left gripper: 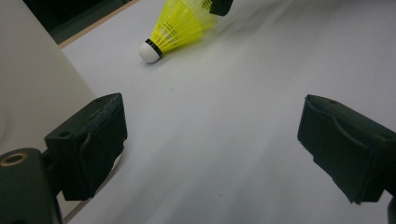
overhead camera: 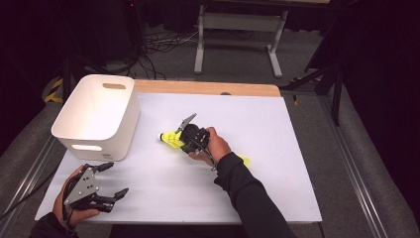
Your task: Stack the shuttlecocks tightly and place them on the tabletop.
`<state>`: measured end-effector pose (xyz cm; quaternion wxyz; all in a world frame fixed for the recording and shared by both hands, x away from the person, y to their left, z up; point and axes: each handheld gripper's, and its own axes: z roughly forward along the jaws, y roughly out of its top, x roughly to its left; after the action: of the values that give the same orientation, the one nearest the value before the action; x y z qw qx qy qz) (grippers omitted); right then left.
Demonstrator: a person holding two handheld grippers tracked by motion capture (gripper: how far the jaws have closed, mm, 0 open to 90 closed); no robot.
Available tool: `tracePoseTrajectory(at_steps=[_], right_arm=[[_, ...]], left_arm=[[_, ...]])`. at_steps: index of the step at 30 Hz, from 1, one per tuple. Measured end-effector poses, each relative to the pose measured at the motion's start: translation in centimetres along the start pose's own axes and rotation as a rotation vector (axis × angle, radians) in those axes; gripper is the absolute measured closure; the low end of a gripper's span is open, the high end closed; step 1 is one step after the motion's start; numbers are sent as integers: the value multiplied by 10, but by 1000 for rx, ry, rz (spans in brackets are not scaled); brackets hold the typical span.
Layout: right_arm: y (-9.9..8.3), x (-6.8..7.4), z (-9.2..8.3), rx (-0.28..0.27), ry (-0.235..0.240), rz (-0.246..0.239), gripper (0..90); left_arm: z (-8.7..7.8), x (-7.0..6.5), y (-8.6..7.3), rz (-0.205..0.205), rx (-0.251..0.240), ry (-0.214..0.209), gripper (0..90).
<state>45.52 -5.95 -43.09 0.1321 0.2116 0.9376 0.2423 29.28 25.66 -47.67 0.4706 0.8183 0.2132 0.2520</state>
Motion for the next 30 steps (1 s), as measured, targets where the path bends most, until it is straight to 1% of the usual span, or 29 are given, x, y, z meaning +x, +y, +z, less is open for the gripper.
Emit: tracePoseTrajectory(at_steps=[5, 8, 10, 14, 15, 16, 17, 19, 21, 23, 25, 28, 30], right_arm=[[-2, -1, -12, -42, -17, 4, 681], [-4, 0, -22, -64, -32, -7, 649], [-5, 1, -29, -86, -49, -12, 635], [-10, 1, -43, -129, -68, -1, 614], [-11, 2, -47, -138, -75, 3, 613], [-13, 2, -51, -142, -84, -7, 611], [-15, 2, -55, -153, -91, -13, 606], [-18, 4, -62, -177, -94, -3, 601], [-21, 4, -67, -198, -102, -7, 593], [-25, 5, -72, -210, -106, -10, 570], [-29, 5, -78, -218, -122, -13, 569], [-35, 7, -86, -233, -131, -7, 562], [-39, 8, -92, -251, -147, -7, 558]], left_arm=[[0, 0, 0, 8, 10, -3, 88], [1, -1, 0, 2, 6, -4, 88], [1, -1, 0, 6, 8, -2, 88], [1, 0, 0, 10, 8, -3, 86], [1, 0, 0, 8, 4, -2, 86], [1, 1, 0, 10, 6, -1, 86], [1, 1, 0, 3, 6, -3, 86], [1, 1, 0, 13, 8, 3, 86], [2, 0, 0, 4, 8, -1, 86], [2, 0, 0, 5, 9, 0, 86], [2, 0, 0, 3, 8, 0, 85], [2, 1, 0, 3, 6, -2, 85], [2, 0, 0, 1, 5, -2, 84]])
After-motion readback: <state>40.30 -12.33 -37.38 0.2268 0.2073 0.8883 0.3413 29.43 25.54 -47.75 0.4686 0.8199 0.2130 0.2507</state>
